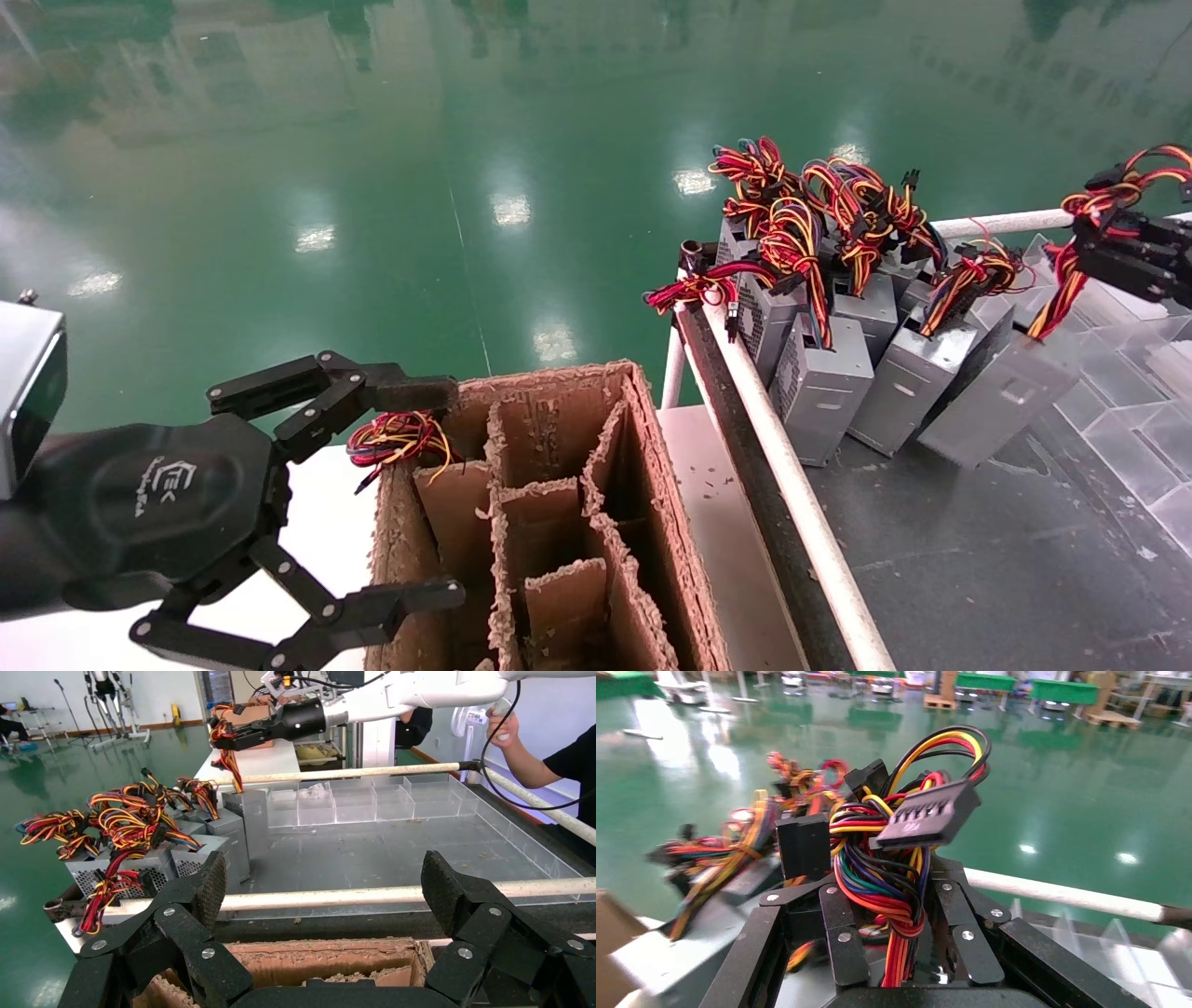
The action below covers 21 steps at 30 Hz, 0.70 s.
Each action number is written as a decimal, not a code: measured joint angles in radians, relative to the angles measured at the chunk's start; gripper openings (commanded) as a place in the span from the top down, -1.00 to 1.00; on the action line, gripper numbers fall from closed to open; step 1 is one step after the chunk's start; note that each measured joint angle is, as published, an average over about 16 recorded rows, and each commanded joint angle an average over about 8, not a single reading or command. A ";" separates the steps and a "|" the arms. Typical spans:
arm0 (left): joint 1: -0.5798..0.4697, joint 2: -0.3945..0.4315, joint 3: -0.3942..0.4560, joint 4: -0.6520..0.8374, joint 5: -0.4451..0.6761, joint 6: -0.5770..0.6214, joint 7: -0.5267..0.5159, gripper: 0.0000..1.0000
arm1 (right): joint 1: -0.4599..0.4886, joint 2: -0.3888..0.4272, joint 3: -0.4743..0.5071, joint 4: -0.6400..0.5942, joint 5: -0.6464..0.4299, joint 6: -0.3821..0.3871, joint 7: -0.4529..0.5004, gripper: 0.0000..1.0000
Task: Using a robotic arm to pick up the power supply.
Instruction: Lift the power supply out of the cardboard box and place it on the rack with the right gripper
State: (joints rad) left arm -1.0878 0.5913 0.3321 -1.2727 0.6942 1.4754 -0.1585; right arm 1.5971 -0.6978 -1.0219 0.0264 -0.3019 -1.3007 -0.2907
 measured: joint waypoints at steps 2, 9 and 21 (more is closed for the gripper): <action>0.000 0.000 0.000 0.000 0.000 0.000 0.000 -1.00 | 0.013 -0.012 -0.006 -0.005 -0.009 0.024 0.000 1.00; 0.000 0.000 0.000 0.000 0.000 0.000 0.000 -1.00 | 0.046 -0.042 -0.026 -0.012 -0.038 0.071 0.007 1.00; 0.000 0.000 0.000 0.000 0.000 0.000 0.000 -1.00 | 0.058 -0.069 -0.044 -0.018 -0.064 0.085 0.029 0.29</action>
State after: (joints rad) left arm -1.0879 0.5911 0.3326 -1.2727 0.6939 1.4752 -0.1582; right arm 1.6549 -0.7671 -1.0658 0.0087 -0.3655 -1.2157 -0.2621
